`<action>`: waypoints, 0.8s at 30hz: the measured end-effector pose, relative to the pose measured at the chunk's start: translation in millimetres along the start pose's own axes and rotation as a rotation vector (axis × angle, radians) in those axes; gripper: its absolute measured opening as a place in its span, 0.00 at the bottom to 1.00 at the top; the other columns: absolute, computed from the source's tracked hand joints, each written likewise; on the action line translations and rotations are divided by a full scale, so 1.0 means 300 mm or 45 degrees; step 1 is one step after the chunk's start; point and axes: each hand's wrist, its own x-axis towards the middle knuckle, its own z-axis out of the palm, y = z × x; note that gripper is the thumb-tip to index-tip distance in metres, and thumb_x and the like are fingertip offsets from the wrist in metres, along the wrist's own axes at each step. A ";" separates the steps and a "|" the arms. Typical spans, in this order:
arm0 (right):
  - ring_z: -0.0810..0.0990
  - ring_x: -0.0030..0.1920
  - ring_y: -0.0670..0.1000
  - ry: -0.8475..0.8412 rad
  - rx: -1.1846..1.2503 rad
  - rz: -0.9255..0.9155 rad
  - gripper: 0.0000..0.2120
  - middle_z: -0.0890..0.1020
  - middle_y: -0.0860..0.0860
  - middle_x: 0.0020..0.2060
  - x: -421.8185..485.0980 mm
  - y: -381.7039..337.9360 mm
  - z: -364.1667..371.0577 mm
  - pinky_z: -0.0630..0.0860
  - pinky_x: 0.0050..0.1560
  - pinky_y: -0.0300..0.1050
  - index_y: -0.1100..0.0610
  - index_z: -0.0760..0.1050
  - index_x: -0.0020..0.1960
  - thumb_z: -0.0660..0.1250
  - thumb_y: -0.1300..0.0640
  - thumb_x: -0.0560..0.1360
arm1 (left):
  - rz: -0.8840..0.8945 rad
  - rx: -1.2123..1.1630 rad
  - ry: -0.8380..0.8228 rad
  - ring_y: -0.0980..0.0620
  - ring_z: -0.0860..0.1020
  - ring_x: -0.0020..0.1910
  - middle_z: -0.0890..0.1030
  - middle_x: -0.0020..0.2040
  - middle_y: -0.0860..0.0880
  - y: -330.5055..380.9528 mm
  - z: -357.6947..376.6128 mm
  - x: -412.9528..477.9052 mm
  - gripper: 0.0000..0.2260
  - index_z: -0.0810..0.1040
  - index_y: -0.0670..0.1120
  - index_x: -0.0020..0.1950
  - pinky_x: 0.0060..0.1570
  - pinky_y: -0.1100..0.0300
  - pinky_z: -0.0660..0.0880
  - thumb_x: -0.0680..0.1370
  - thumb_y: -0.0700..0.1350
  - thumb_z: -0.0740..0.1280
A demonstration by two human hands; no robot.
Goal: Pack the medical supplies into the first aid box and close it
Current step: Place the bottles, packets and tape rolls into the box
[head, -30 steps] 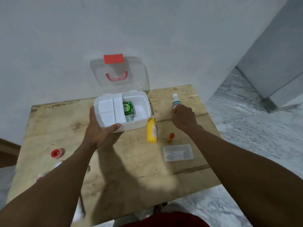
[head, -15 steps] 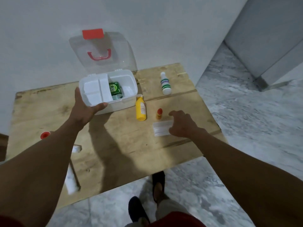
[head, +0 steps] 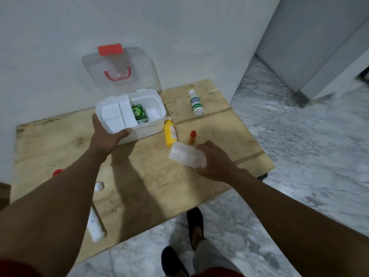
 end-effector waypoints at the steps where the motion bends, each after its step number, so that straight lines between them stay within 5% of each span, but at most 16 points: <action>1: 0.77 0.54 0.60 0.045 0.002 -0.047 0.30 0.76 0.58 0.57 0.012 -0.024 -0.028 0.75 0.51 0.51 0.60 0.71 0.67 0.74 0.53 0.68 | -0.005 0.001 0.004 0.50 0.69 0.64 0.68 0.64 0.52 0.007 0.000 -0.004 0.42 0.55 0.46 0.74 0.65 0.46 0.71 0.69 0.43 0.79; 9: 0.77 0.47 0.63 0.247 -0.207 -0.156 0.20 0.76 0.62 0.49 0.303 -0.183 -0.231 0.70 0.45 0.49 0.64 0.75 0.51 0.71 0.53 0.64 | -0.064 -0.041 0.012 0.47 0.69 0.66 0.68 0.65 0.51 0.027 0.000 -0.010 0.45 0.54 0.47 0.75 0.65 0.44 0.71 0.68 0.42 0.80; 15: 0.71 0.58 0.61 0.006 -0.407 -0.213 0.20 0.72 0.58 0.57 0.538 -0.293 -0.292 0.70 0.58 0.51 0.61 0.73 0.59 0.69 0.53 0.70 | -0.095 -0.075 -0.014 0.48 0.71 0.65 0.70 0.66 0.52 0.049 -0.012 -0.025 0.50 0.56 0.54 0.74 0.62 0.44 0.74 0.59 0.54 0.80; 24: 0.73 0.59 0.61 -0.196 -0.343 -0.446 0.18 0.72 0.57 0.58 0.782 -0.345 -0.176 0.74 0.59 0.52 0.61 0.74 0.59 0.70 0.57 0.70 | -0.107 -0.076 -0.021 0.56 0.71 0.64 0.70 0.65 0.60 0.055 -0.003 -0.016 0.44 0.57 0.61 0.73 0.59 0.47 0.78 0.65 0.51 0.80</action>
